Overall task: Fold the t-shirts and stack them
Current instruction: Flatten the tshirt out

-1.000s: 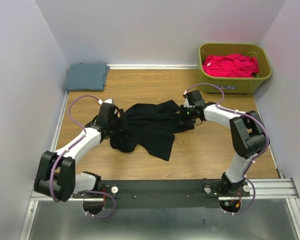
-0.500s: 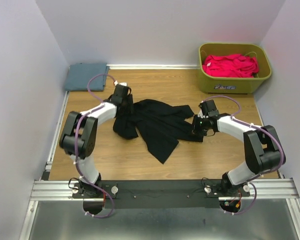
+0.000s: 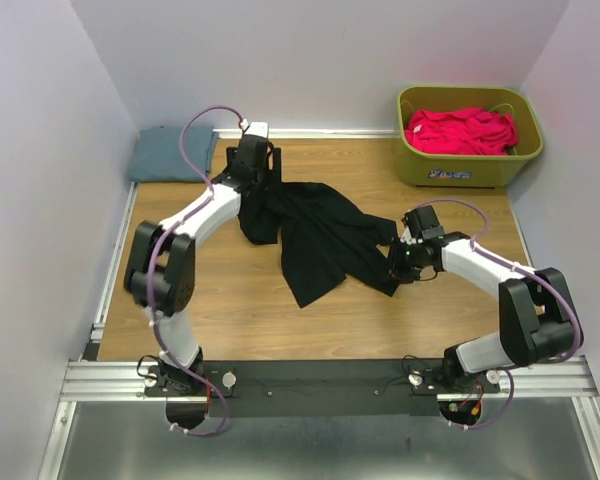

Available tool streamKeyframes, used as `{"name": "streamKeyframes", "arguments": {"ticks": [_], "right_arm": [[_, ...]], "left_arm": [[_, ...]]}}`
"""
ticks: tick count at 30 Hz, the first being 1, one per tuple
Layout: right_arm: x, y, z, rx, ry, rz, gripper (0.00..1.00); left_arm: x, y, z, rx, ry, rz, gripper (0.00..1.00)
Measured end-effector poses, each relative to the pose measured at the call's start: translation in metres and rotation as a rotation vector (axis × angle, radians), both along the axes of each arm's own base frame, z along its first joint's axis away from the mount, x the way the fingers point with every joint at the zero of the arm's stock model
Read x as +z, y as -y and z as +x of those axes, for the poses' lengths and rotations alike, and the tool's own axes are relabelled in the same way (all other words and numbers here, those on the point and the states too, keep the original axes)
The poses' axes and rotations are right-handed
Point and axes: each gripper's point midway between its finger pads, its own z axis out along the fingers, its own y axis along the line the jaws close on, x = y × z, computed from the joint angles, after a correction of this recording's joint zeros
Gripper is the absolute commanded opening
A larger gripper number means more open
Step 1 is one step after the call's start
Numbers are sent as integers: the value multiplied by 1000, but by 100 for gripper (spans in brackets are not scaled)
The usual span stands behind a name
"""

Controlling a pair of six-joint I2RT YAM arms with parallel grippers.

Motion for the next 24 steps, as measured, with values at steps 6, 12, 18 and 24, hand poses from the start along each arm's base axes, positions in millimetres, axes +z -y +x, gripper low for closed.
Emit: {"name": "streamKeyframes", "arguments": {"ticks": [6, 12, 18, 24], "right_arm": [[32, -3, 20, 23, 106, 6, 52], [54, -2, 37, 45, 190, -15, 59], [51, 3, 32, 70, 179, -42, 60], [52, 4, 28, 79, 181, -46, 60]], "left_arm": [[51, 9, -88, 19, 53, -110, 90], [3, 49, -192, -59, -130, -182, 89], [-57, 74, -270, -78, -351, -190, 79], [-84, 95, -291, -67, -442, -166, 71]]}}
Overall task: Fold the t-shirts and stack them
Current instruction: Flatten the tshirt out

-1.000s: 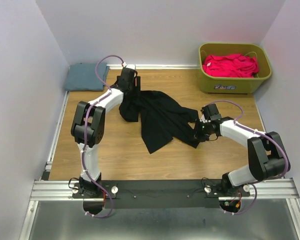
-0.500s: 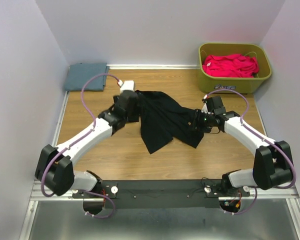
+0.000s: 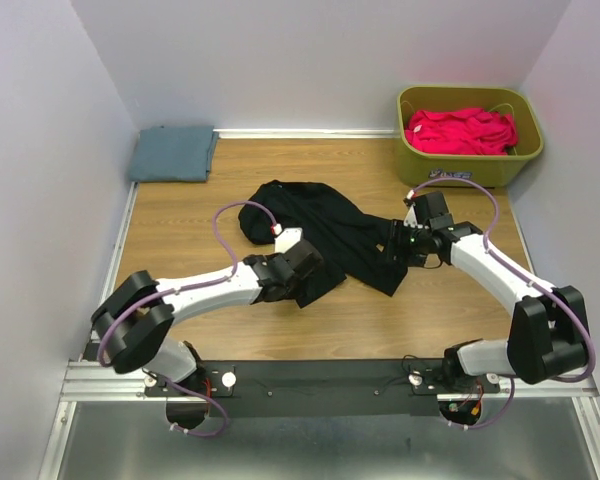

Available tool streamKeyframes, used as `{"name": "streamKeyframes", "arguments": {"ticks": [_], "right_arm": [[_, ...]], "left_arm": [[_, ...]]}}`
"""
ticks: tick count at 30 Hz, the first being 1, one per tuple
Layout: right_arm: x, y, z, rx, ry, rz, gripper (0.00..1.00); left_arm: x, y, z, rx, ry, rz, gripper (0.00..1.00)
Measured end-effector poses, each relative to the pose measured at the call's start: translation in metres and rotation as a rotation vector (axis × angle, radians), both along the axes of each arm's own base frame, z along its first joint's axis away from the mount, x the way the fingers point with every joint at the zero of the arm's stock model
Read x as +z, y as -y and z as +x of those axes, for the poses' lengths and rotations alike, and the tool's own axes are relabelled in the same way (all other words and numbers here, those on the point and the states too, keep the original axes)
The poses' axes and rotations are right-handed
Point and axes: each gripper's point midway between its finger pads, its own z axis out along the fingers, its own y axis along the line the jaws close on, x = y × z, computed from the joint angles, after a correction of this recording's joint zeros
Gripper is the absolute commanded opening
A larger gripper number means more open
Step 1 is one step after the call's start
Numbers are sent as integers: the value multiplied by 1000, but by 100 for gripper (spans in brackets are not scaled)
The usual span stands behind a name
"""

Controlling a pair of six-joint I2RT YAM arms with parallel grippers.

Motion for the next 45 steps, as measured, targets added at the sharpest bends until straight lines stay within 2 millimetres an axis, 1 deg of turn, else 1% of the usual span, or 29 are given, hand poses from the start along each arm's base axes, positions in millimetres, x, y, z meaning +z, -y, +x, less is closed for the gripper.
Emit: {"name": "streamKeyframes", "arguments": {"ticks": [1, 5, 11, 14, 15, 16, 17, 18, 20, 22, 26, 29, 30, 32, 33, 35, 37, 39, 40, 43, 45], "right_arm": [[1, 0, 0, 0, 3, 1, 60], [4, 0, 0, 2, 13, 4, 60], [2, 0, -2, 6, 9, 1, 60], [0, 1, -4, 8, 4, -3, 61], [-1, 1, -5, 9, 2, -3, 61], [-1, 1, -5, 9, 1, -4, 61], [-2, 2, -5, 10, 0, -5, 61], [-2, 2, -6, 10, -1, -6, 61], [-3, 2, -6, 10, -4, -6, 61], [-5, 2, -7, 10, -9, -8, 61], [-12, 3, -8, 7, -35, -16, 61], [-23, 6, -9, -2, -68, -39, 61], [-27, 7, -9, -6, -78, -50, 60], [-32, 9, -11, -10, -94, -62, 60], [-35, 10, -12, -13, -104, -67, 60], [-41, 11, -14, -18, -122, -75, 60], [-45, 12, -16, -19, -135, -81, 59], [-49, 13, -18, -20, -147, -85, 59], [-50, 13, -18, -20, -149, -86, 59], [-53, 13, -21, -17, -161, -84, 57], [-54, 12, -22, -14, -164, -81, 55]], "left_arm": [[-7, 3, -3, -2, -17, 16, 71], [-22, 9, -6, -3, -52, 50, 71], [-32, 17, -2, -3, -73, 82, 70], [-36, 19, 1, -9, -77, 102, 66], [-36, 21, 2, -12, -75, 101, 64], [-36, 21, 2, -16, -76, 106, 56], [-37, 21, 2, -18, -74, 109, 50], [-37, 21, 2, -18, -74, 109, 36], [-38, 20, 2, -30, -74, 120, 20], [-38, 19, 2, -30, -74, 122, 0], [-38, 16, 2, -33, -72, 134, 0], [-36, -3, 0, -12, -82, 197, 0], [-31, -14, -1, -1, -83, 231, 0], [-14, -28, 2, 20, -67, 268, 0], [-1, -32, 6, 33, -44, 271, 0], [39, -40, 20, 73, 30, 251, 0], [67, -46, 29, 101, 85, 223, 0], [94, -58, 35, 135, 137, 194, 0], [103, -65, 36, 147, 153, 188, 0], [115, -83, 37, 169, 171, 191, 0], [119, -91, 39, 181, 177, 197, 0]]}}
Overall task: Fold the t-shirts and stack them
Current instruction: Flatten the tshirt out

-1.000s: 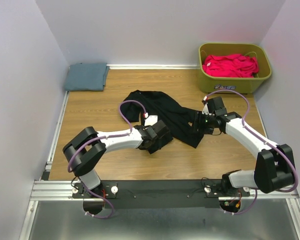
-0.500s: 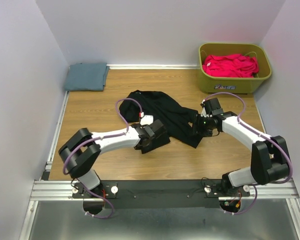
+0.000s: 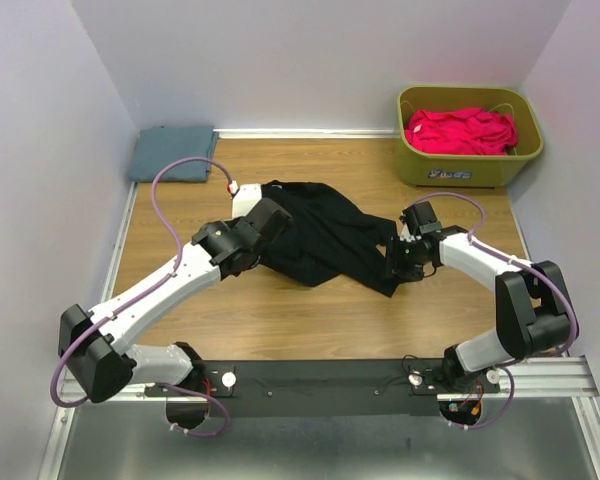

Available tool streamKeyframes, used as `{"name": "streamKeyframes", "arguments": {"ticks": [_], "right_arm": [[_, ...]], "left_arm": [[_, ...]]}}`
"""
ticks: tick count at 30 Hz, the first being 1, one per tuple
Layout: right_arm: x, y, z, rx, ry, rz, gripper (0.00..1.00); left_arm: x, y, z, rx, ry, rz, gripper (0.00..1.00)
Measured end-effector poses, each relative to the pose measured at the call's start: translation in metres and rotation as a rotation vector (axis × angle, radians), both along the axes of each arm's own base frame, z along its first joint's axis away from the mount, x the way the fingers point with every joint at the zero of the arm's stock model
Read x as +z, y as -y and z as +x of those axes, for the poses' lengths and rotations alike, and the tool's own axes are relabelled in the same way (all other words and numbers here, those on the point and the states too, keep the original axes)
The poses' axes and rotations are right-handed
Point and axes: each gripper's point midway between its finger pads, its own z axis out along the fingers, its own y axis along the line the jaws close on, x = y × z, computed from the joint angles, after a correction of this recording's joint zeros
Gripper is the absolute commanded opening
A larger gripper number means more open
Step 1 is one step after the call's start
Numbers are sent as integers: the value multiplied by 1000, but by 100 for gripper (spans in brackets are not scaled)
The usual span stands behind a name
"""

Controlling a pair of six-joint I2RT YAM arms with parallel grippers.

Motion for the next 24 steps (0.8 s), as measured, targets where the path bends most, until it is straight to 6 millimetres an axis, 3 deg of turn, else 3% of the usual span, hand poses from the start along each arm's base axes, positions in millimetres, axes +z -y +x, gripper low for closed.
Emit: {"name": "streamKeyframes", "arguments": {"ticks": [6, 7, 8, 9, 10, 11, 14, 18, 20, 24], "right_arm": [[-3, -3, 1, -3, 1, 17, 45], [-3, -4, 1, -4, 1, 20, 32], [-4, -4, 2, -3, 2, 20, 32], [-4, -4, 2, -4, 4, 21, 24], [-5, -4, 3, -7, 4, 20, 9], [-6, -4, 2, -10, -1, 18, 2], [-8, -2, 3, -30, -2, 8, 1], [-2, 6, 10, -54, 12, -38, 1], [14, 10, 26, -74, 50, -73, 1], [72, 16, 83, -136, 232, -119, 1]], "left_arm": [[10, -25, 9, 30, 25, 23, 0], [13, -31, 11, 43, 31, 27, 0], [14, -37, 13, 53, 35, 34, 0], [17, -43, 15, 61, 40, 40, 0], [19, -51, 17, 77, 46, 47, 0], [21, -58, 19, 84, 52, 54, 0], [32, -77, 25, 111, 72, 78, 0], [45, -82, 31, 98, 98, 94, 0], [48, -82, 32, 78, 103, 108, 0], [49, -84, 29, 42, 95, 132, 0]]}}
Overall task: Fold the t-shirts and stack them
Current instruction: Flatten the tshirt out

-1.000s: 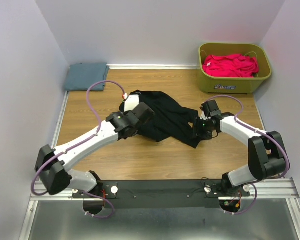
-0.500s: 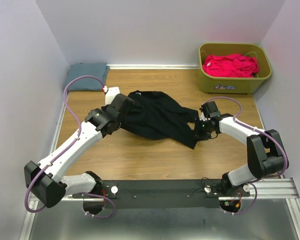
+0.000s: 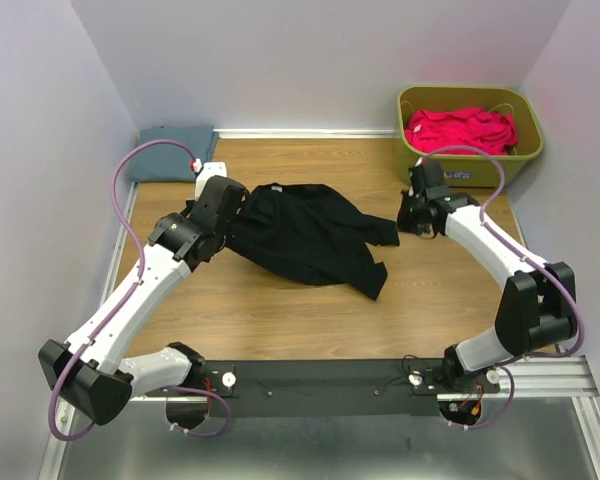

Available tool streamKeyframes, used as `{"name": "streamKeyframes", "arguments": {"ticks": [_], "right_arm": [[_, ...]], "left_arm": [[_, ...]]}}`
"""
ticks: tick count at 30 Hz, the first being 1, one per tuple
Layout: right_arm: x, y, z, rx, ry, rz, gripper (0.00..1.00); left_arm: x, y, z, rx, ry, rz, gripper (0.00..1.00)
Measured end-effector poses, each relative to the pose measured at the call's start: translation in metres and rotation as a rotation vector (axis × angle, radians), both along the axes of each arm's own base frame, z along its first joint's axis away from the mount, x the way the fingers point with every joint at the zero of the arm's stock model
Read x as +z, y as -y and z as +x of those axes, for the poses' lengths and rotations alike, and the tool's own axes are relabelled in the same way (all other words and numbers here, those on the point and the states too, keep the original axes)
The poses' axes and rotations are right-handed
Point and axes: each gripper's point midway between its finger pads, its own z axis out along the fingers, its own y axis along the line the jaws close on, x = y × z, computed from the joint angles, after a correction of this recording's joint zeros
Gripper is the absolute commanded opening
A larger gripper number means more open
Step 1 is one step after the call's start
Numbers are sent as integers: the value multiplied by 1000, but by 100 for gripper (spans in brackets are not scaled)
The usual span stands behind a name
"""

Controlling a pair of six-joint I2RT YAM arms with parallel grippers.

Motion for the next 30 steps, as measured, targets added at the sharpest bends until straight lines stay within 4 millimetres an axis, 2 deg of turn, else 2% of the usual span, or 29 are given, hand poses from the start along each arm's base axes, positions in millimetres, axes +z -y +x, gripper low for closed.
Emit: {"name": "streamKeyframes", "arguments": {"ticks": [3, 6, 10, 13, 16, 17, 18, 19, 22, 24, 25, 26, 27, 28, 30], "right_arm": [[41, 14, 35, -64, 123, -20, 1], [60, 21, 52, -79, 170, -19, 6], [48, 5, 48, -15, 120, 39, 12], [30, -6, 33, 24, 54, 62, 18], [22, -9, 23, 40, 19, 66, 21], [21, -9, 21, 40, 12, 64, 21], [21, -8, 20, 39, 10, 62, 21], [24, -6, 19, 33, 17, 54, 21], [33, -1, 20, 19, 48, 39, 24], [44, 4, 21, 4, 84, 21, 25], [47, 6, 22, -2, 96, 13, 29], [52, 9, 22, -7, 113, 2, 30], [54, 11, 23, -10, 122, -4, 32], [58, 12, 22, -9, 135, -12, 35], [62, 13, 22, -3, 147, -16, 39]], "left_arm": [[5, -3, -4, -8, 8, 3, 0], [14, 1, -6, -35, 26, -33, 0], [17, 25, -10, -139, 27, -135, 0], [11, 59, -16, -278, 4, -256, 0], [0, 121, -39, -505, -45, -386, 0], [-2, 157, -57, -634, -75, -442, 0], [-2, 175, -66, -696, -90, -474, 0], [0, 204, -81, -798, -111, -520, 0], [12, 269, -108, -1012, -151, -600, 0], [36, 315, -117, -1146, -130, -639, 0], [50, 330, -119, -1196, -103, -656, 2], [66, 348, -124, -1256, -68, -679, 17], [84, 360, -128, -1308, -27, -701, 27], [98, 368, -131, -1346, 14, -720, 49], [123, 375, -139, -1413, 92, -749, 70]]}}
